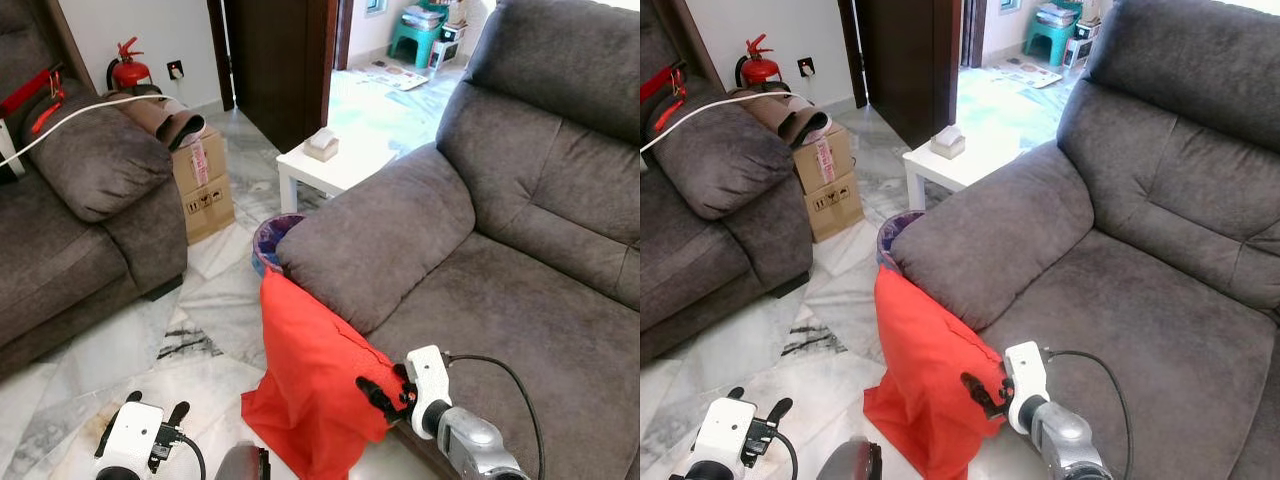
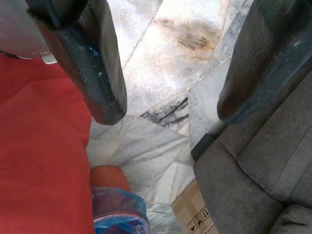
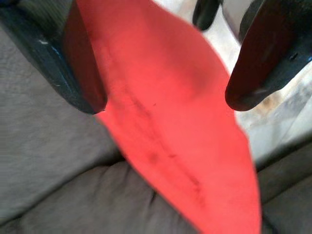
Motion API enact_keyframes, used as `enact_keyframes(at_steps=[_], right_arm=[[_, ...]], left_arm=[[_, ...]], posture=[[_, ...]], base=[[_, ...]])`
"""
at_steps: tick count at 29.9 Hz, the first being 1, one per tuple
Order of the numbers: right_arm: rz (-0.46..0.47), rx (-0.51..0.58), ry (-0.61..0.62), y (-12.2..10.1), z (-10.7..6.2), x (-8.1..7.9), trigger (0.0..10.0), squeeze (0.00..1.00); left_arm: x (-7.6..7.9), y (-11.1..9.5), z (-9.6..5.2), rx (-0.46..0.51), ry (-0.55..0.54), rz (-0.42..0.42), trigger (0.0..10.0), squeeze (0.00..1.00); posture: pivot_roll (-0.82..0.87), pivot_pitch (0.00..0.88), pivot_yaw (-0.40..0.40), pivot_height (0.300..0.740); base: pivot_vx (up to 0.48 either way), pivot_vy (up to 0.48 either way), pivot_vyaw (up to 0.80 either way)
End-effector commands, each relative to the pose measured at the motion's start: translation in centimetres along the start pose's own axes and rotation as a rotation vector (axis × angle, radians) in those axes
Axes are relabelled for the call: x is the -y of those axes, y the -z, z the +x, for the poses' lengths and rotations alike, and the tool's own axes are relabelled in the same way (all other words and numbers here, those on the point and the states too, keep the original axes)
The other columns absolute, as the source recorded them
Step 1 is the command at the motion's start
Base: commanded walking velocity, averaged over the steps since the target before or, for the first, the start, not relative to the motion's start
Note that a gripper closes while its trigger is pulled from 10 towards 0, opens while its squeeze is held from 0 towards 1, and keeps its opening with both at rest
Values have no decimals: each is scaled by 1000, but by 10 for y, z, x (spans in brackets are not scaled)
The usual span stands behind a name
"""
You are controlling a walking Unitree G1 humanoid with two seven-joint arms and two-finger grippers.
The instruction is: Move the pillow to the sofa from floor
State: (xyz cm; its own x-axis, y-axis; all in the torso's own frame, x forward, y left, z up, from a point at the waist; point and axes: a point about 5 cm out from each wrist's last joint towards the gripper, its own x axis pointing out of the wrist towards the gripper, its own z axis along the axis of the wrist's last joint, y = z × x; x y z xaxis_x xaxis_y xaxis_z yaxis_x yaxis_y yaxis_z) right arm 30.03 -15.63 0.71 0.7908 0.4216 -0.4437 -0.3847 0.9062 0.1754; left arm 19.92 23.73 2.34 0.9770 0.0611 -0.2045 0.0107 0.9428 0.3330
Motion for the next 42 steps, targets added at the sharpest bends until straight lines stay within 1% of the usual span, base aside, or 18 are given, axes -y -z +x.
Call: enact_keyframes(at_steps=[1, 4, 5, 8, 10, 12, 14, 15, 21, 27, 31, 33, 40, 42], right_arm=[[30, 34, 16, -5, 1, 1, 10000, 0], [-21, 2, 12, -1, 1, 0, 10000, 0], [-31, -2, 19, -1, 0, 1, 10000, 0], [-33, -9, 39, 1, -2, 4, 10000, 0], [-40, -20, 48, 3, -2, 5, 10000, 0], [-75, -36, 59, 5, -3, 6, 10000, 0], [-79, -39, 62, 6, -4, 6, 10000, 0], [-93, -45, 93, 6, -5, 9, 10000, 0], [-127, -74, 165, 9, -9, 18, 10000, 0], [-125, -105, 161, 15, -12, 20, 10000, 0], [-134, -147, 151, 23, -15, 20, 10000, 0], [-105, -160, 144, 26, -15, 20, 10000, 0], [-100, -186, 105, 31, -16, 17, 10000, 0], [-74, -180, 76, 31, -16, 15, 10000, 0]], left_arm=[[1, 2, -3, -19, 12, -1, 10000, 0], [0, 3, -4, -26, 20, -1, 10000, 0], [0, 3, -4, -30, 15, -14, 10000, 0], [0, 1, -3, -32, 3, -46, 10000, 0], [0, -1, -2, -28, 8, -43, 10000, 0], [1, -2, -2, -25, 16, -41, 10000, 0], [1, -2, -2, -24, 17, -41, 10000, 0], [1, -2, -2, -25, 21, -42, 10000, 0], [2, -3, -3, -31, 31, -46, 10000, 0], [3, -2, -4, -38, 39, -48, 10000, 0], [5, -1, -5, -45, 54, -50, 10000, 0], [5, -2, -6, -50, 59, -51, 10000, 0], [5, -1, -6, -55, 63, -52, 10000, 0], [6, -1, -7, -57, 71, -56, 10000, 0]], posture=[[234, 166, -30, 635], [231, 167, -27, 635], [231, 167, -28, 635], [234, 168, -28, 635], [236, 168, -25, 635], [236, 169, -23, 635], [236, 169, -23, 635], [237, 169, -21, 635], [242, 170, -19, 635], [241, 170, -18, 635], [244, 170, -15, 635], [245, 171, -15, 635], [246, 173, -14, 635], [250, 172, -12, 635]], base=[[0, 0, 0], [0, 0, 0], [0, 0, 0], [0, 0, 0], [0, 0, 0], [0, 0, 0], [0, 0, 0], [0, 0, 0], [0, 0, 0], [0, 0, 0], [0, 0, 0], [0, 0, 0], [0, 0, 0], [0, 0, 0]])
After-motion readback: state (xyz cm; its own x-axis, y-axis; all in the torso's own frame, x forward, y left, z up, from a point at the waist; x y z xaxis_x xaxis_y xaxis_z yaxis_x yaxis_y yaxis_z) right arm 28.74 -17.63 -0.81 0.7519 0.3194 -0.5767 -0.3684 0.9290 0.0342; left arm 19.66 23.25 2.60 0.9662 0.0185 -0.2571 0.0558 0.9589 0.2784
